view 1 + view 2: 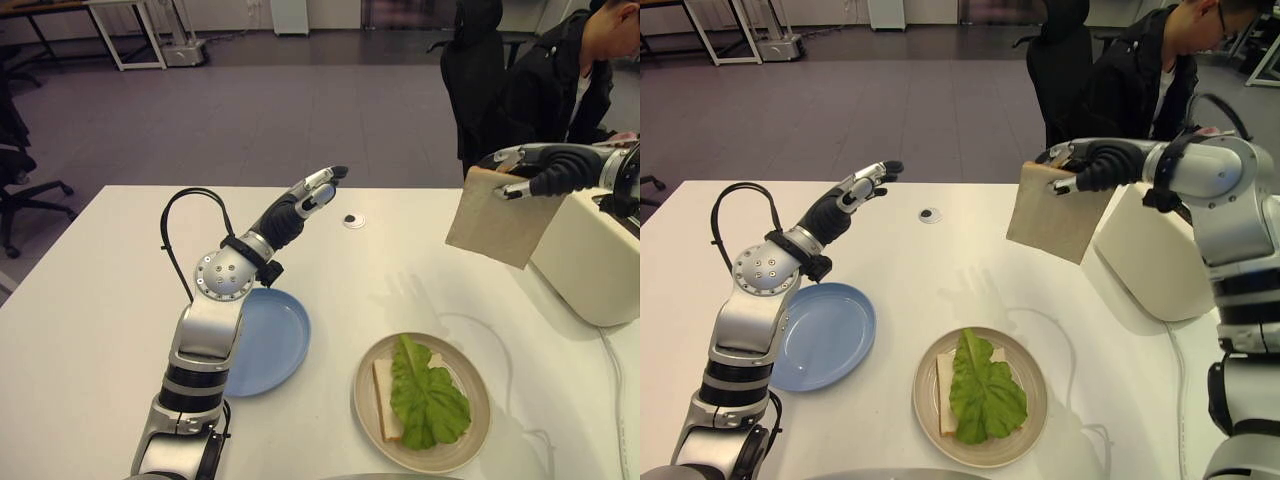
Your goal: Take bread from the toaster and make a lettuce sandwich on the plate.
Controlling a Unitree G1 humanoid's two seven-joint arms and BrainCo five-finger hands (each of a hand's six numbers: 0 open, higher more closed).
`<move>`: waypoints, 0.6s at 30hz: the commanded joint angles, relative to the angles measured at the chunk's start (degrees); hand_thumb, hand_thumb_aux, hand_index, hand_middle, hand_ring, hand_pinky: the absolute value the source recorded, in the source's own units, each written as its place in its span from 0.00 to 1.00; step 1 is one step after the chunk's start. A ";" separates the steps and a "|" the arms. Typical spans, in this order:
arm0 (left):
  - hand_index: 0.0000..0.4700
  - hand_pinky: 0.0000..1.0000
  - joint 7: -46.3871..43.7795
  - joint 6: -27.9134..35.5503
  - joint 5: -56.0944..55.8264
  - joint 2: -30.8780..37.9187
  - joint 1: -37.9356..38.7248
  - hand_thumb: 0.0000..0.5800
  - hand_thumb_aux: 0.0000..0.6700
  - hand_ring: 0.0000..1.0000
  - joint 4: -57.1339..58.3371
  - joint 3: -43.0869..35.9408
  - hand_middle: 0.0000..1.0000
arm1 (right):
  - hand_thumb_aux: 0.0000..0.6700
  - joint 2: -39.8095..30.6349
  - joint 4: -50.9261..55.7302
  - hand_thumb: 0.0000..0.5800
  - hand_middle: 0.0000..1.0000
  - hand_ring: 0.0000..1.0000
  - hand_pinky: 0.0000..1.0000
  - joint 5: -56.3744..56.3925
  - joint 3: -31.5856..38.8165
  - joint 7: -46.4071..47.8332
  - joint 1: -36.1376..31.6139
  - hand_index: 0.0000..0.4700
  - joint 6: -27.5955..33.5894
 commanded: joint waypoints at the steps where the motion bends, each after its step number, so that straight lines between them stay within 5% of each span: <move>1: 0.00 0.00 -0.11 0.54 -0.21 0.47 -0.25 0.00 0.00 0.00 -0.04 -0.39 0.00 | 1.00 0.30 -14.24 1.00 0.00 0.00 0.00 9.66 -1.33 5.18 8.84 1.00 12.60; 8: 0.00 0.00 -0.14 0.64 -0.29 0.51 -0.19 0.00 0.00 0.00 -0.14 -0.44 0.00 | 1.00 3.10 -29.28 1.00 0.00 0.00 0.00 16.05 -0.37 3.33 16.58 1.00 26.55; 18: 0.00 0.00 -0.18 0.53 -0.34 0.41 -0.44 0.00 0.00 0.00 0.14 -0.57 0.00 | 1.00 4.59 -33.44 1.00 0.00 0.00 0.00 13.05 3.89 1.48 22.14 1.00 27.25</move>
